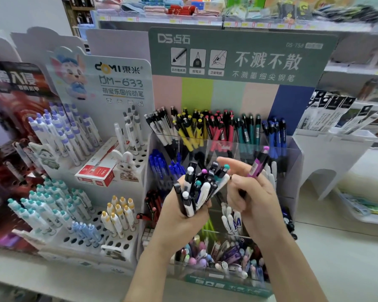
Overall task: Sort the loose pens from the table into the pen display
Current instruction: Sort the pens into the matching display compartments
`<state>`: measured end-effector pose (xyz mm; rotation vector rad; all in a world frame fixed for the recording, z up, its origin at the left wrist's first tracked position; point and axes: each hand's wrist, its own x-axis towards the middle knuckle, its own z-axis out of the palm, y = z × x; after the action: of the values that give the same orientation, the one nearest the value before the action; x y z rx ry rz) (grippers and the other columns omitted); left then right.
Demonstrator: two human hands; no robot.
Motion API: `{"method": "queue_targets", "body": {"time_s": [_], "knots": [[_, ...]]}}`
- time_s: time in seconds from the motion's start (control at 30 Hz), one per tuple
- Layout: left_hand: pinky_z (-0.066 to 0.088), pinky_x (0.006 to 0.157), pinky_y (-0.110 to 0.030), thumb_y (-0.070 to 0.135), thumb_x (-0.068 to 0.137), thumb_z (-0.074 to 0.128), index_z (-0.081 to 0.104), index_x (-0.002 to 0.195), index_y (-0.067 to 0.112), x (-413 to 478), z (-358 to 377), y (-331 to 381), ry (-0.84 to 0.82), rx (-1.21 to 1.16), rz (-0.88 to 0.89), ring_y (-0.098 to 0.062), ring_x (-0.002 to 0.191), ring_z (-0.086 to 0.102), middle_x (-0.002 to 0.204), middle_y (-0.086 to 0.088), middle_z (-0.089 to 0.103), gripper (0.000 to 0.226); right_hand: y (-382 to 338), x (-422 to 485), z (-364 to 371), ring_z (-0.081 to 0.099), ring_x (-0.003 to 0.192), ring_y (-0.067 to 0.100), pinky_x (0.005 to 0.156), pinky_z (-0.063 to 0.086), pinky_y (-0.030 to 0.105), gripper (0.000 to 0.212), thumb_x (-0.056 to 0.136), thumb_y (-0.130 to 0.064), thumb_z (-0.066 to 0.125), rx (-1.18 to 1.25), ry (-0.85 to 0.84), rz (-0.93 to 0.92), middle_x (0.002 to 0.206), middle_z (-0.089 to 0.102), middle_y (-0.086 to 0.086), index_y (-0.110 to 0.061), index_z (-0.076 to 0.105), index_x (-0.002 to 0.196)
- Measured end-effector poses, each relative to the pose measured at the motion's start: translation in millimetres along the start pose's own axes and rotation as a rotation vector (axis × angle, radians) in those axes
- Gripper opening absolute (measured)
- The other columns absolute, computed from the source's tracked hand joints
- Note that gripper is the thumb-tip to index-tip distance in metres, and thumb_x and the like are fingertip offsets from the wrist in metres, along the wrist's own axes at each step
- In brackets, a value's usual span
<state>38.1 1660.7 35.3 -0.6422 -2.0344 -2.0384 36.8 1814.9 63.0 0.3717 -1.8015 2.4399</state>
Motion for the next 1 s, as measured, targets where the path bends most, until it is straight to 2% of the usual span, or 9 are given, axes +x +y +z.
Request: {"method": "queue_targets", "body": {"time_s": [0.13,0.2,0.23,0.3,0.37,0.57,0.8,0.9,1.0], "knots": [[0.039,0.057,-0.028,-0.004,0.076,0.058,0.057,0.082,-0.001,4,-5,6,-0.294,-0.198,-0.1,-0.016,0.061,0.046,0.066,-0.014,0.046,0.008,-9,13,-4,0.027,0.047,0.013,0.047,0.022,0.024,0.027,0.077,-0.01,0.053,-0.084,-0.169,0.154,0.053,0.037,0.006,-0.008,0.071,0.097],[0.034,0.052,-0.029,0.001,0.071,0.057,0.049,0.084,-0.01,5,-7,4,-0.395,-0.312,-0.158,-0.02,0.053,0.038,0.063,-0.018,0.042,0.018,-8,15,-6,0.033,0.051,0.02,0.049,0.025,0.03,0.013,0.079,-0.019,0.067,-0.092,-0.254,0.152,0.061,0.043,0.021,-0.014,0.072,0.089],[0.035,0.051,-0.028,0.001,0.07,0.057,0.048,0.085,-0.011,5,-8,3,-0.448,-0.361,-0.189,-0.019,0.051,0.04,0.063,-0.016,0.046,0.021,-6,14,-9,0.033,0.053,0.022,0.049,0.027,0.031,0.018,0.077,-0.024,0.074,-0.089,-0.291,0.144,0.067,0.044,0.026,-0.014,0.071,0.091],[0.038,0.05,-0.024,-0.001,0.07,0.055,0.052,0.085,-0.009,2,-9,1,-0.539,-0.448,-0.243,-0.016,0.05,0.044,0.067,-0.008,0.055,0.018,0,10,-17,0.031,0.05,0.018,0.044,0.027,0.025,0.027,0.076,-0.03,0.078,-0.05,-0.357,0.146,0.071,0.043,0.022,-0.014,0.069,0.095],[0.036,0.049,-0.024,-0.004,0.071,0.053,0.055,0.089,-0.004,-1,-9,-1,-0.609,-0.539,-0.286,-0.016,0.05,0.043,0.07,-0.008,0.056,0.018,3,3,-22,0.031,0.048,0.009,0.043,0.026,0.017,0.018,0.082,-0.022,0.073,-0.022,-0.408,0.145,0.071,0.05,0.013,-0.017,0.069,0.099],[0.028,0.049,-0.033,-0.004,0.072,0.052,0.061,0.095,0.006,-1,-3,-8,-0.718,-0.65,-0.379,-0.015,0.05,0.045,0.073,-0.007,0.058,0.026,4,-3,-32,0.037,0.048,0.01,0.044,0.03,0.017,0.011,0.084,-0.013,0.07,-0.026,-0.422,0.166,0.068,0.054,0.005,-0.02,0.066,0.092],[0.039,0.052,-0.021,0.002,0.077,0.055,0.056,0.092,0.003,8,1,-11,-0.669,-0.643,-0.398,-0.01,0.055,0.047,0.077,-0.008,0.051,0.015,-9,2,-23,0.047,0.046,0.001,0.043,0.035,0.011,0.016,0.082,-0.009,0.06,-0.009,-0.145,0.088,0.064,0.058,-0.005,-0.004,0.054,0.096],[0.035,0.05,-0.023,0.002,0.074,0.059,0.056,0.1,0.006,4,-4,-20,-0.596,-0.6,-0.459,-0.012,0.054,0.044,0.079,-0.007,0.051,0.027,-22,14,-31,0.034,0.047,0.006,0.043,0.024,0.019,0.006,0.092,-0.004,0.051,-0.006,0.095,-0.018,0.067,0.052,0.0,-0.009,0.056,0.094],[0.035,0.048,-0.024,0.004,0.068,0.062,0.056,0.108,0.002,-3,-6,-31,-0.448,-0.591,-0.486,-0.013,0.053,0.041,0.075,-0.006,0.049,0.041,-32,24,-39,0.035,0.05,0.008,0.044,0.028,0.02,0.015,0.097,-0.001,0.046,-0.136,0.275,-0.126,0.073,0.048,0.005,-0.011,0.056,0.103]]}}
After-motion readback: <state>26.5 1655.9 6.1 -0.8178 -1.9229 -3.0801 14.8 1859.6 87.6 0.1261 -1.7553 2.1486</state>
